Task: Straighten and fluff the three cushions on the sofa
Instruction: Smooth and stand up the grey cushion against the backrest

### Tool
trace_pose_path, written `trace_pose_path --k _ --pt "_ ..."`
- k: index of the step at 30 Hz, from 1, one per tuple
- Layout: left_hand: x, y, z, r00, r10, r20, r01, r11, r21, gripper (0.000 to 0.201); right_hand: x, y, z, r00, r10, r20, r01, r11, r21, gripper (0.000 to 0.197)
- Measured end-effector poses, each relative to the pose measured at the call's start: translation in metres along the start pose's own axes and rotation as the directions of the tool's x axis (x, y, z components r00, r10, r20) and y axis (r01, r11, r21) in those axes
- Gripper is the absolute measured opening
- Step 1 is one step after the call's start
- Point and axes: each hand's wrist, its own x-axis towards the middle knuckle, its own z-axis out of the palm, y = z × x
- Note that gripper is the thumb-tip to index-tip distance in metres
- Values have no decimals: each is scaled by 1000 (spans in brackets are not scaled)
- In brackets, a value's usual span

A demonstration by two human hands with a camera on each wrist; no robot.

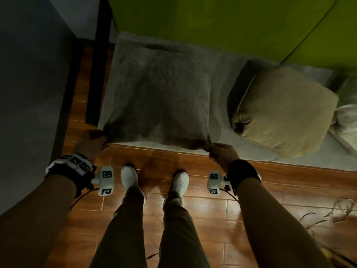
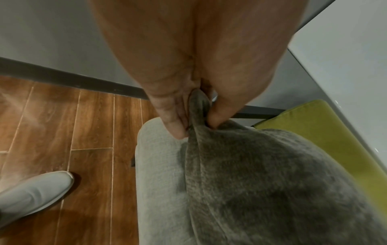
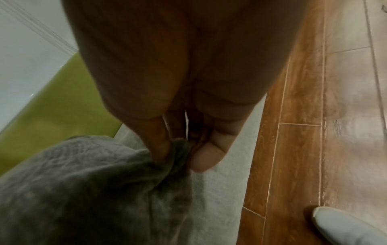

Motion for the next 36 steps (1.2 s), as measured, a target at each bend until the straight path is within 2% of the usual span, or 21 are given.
trace_pose_path --k 2,3,5,8,9,10,13,14,16,18,20,21,23,25,26,28,29,30,31,33,36 --pt "-2 4 -1 996 -34 -77 38 998 49 18 7 -1 -4 1000 -7 8 8 997 -81 12" --pt "-10 6 0 995 33 -95 -20 990 142 18 9 -3 -8 1000 -17 -20 14 994 -112 9" --pt "-3 2 -4 989 91 -118 -58 963 263 20 14 -6 -14 993 -68 -102 46 978 -205 9" --pt "7 -6 -4 989 77 -126 -41 964 263 32 13 -4 -9 976 -143 -167 62 906 -419 15" --pt "10 -9 -4 993 53 -108 -25 970 243 38 12 -3 -5 975 -130 -180 46 911 -410 18" --pt "10 -12 -3 997 27 -73 -12 981 195 41 10 -2 -1 979 -100 -176 39 946 -322 20" --pt "14 -18 -3 999 -51 6 51 998 21 28 3 0 6 999 5 -39 -6 1000 -3 31" --pt "16 -19 -5 999 -46 16 46 999 1 28 2 -1 4 1000 -13 -9 13 1000 -12 33" --pt "17 -20 -8 1000 -27 8 27 999 31 32 9 1 -6 996 -87 -21 83 985 -154 31" --pt "16 -20 -13 1000 -3 -10 4 995 102 30 15 1 -10 980 -186 -68 144 907 -395 23" --pt "12 -19 -16 1000 -2 -31 7 984 179 28 12 -1 -3 964 -244 -101 113 727 -678 29" --pt "11 -19 -17 999 -8 -45 16 979 201 30 8 -1 2 955 -268 -132 71 632 -772 35" --pt "13 -18 -18 1000 -12 -24 18 973 230 32 3 -3 6 943 -275 -188 2 569 -822 44" --pt "15 -13 -20 1000 -14 16 11 979 204 25 5 -2 4 958 -228 -174 3 613 -790 41" --pt "16 -9 -22 999 -32 40 26 987 156 23 7 -2 3 968 -206 -141 44 696 -717 33" --pt "19 -6 -26 996 -64 60 60 996 69 26 8 0 0 990 -119 -74 89 941 -326 19" --pt "20 -5 -27 997 -56 54 52 996 70 28 7 1 -3 997 -66 -34 61 990 -124 25" --pt "21 -4 -27 999 -36 40 32 994 100 30 8 3 -8 999 -48 -7 47 999 -19 35" --pt "23 -5 -28 1000 -9 15 7 990 143 31 8 3 -14 998 -58 -2 58 998 -35 42" --pt "24 -8 -28 999 36 -28 -30 977 213 31 9 3 -21 995 -93 -32 85 975 -204 41" --pt "20 -11 -26 998 59 -9 -55 961 270 27 1 -7 -15 987 -152 -58 102 853 -512 40"
